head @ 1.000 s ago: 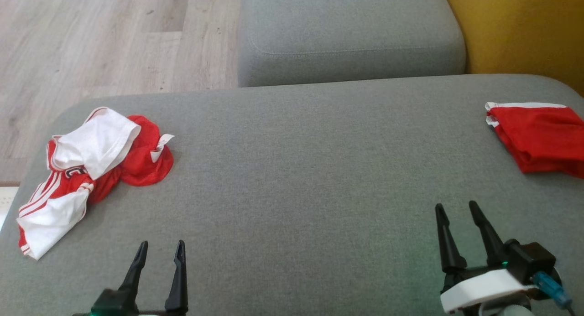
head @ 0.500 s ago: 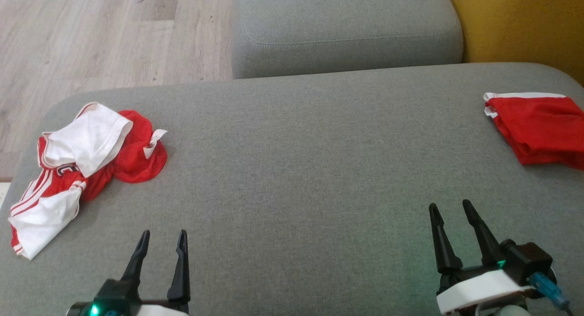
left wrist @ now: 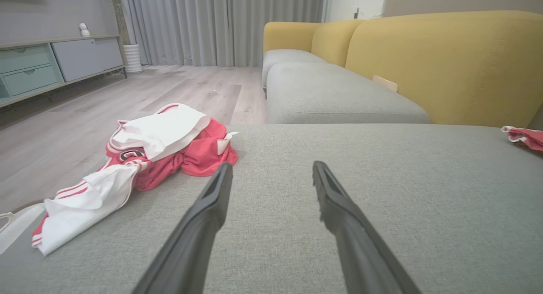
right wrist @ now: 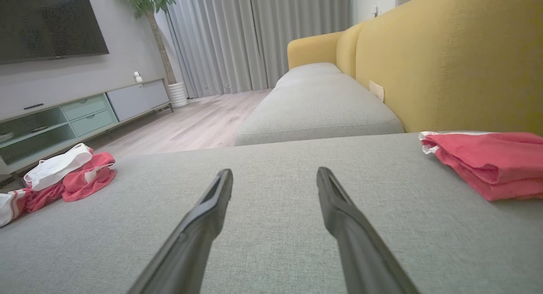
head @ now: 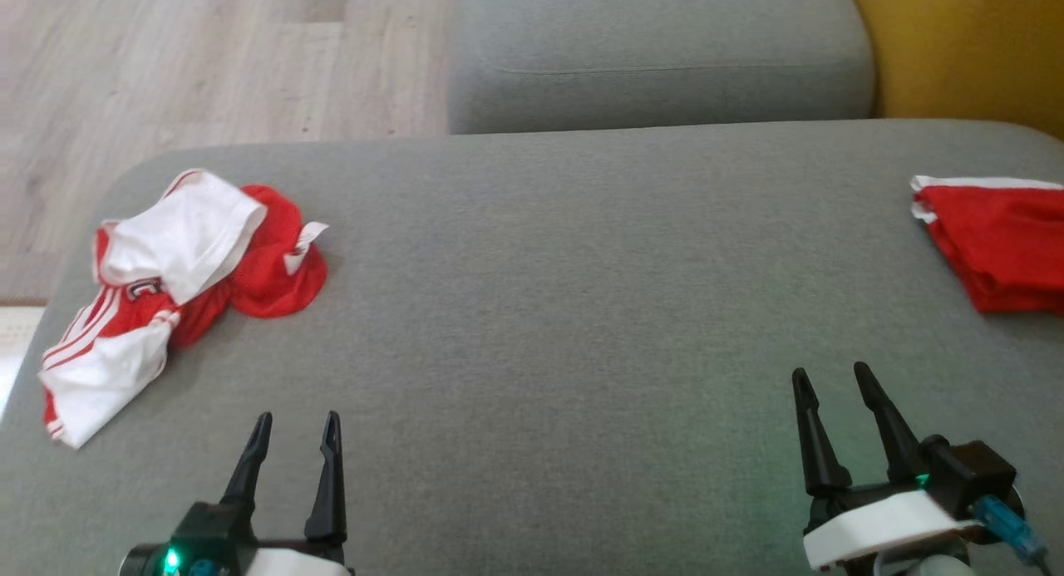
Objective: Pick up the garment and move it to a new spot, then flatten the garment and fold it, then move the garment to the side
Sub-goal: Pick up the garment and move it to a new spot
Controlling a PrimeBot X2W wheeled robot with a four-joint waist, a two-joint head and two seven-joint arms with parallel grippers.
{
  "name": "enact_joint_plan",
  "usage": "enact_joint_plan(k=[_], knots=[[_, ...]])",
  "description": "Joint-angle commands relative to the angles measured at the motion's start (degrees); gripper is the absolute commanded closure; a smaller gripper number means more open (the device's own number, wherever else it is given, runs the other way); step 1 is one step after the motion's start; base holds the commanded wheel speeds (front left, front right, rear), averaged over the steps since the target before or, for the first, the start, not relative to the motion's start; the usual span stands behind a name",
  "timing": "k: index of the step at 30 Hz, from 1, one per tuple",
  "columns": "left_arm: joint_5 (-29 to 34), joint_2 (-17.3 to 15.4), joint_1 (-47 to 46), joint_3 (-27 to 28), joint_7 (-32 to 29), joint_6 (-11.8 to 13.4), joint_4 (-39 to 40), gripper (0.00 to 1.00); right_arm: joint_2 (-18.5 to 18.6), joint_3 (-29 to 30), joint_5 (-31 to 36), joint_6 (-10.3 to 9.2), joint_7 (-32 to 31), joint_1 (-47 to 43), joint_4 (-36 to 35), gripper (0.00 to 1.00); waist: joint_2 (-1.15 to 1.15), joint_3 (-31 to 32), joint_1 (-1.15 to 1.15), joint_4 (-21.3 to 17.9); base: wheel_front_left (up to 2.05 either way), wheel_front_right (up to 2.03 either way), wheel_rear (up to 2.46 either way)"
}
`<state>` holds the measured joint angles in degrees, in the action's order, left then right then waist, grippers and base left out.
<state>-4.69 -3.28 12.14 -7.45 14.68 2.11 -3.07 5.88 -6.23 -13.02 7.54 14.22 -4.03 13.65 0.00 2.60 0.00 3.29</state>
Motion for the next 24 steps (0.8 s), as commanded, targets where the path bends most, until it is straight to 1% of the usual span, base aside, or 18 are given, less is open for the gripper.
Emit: enact_joint_plan(k=[1, 5, 9, 18, 24], knots=[[-0.2, 0.4, -3.5, 1.6, 0.3, 0.5, 1.7, 0.0, 0.8, -1.1, 0.3, -0.05, 0.8, 2.0, -2.0, 0.0, 0.0, 0.0, 0.0, 1.2, 0.0, 0.0, 0.0], [0.0, 0.4, -3.5, 1.8, 0.3, 0.7, 1.7, 0.0, 0.5, -1.4, 0.1, -0.05, 0.8, 1.7, -1.9, 0.0, 0.0, 0.2, 0.0, 4.2, 0.0, 0.0, 0.0], [0.4, 0.4, -3.2, 2.4, 0.3, 0.5, 1.6, 0.0, 0.0, -1.8, -0.1, -0.05, 0.8, 1.5, -1.8, 0.0, 0.0, 0.5, 0.0, 8.2, 0.0, 0.0, 0.0], [1.1, 0.4, -1.9, 5.2, 0.3, 0.1, 1.6, 0.0, -0.9, -2.7, -0.5, -0.05, 0.8, 1.3, -1.3, 0.0, 0.0, 1.2, 0.0, 17.6, 0.0, 0.0, 0.0], [1.2, 0.1, -1.4, 8.2, 0.3, -0.1, 2.0, 0.0, -1.5, -3.0, -0.5, -0.05, 0.8, 0.8, -1.1, 0.0, 0.0, 1.6, 0.0, 23.1, 0.0, 0.0, 0.0]])
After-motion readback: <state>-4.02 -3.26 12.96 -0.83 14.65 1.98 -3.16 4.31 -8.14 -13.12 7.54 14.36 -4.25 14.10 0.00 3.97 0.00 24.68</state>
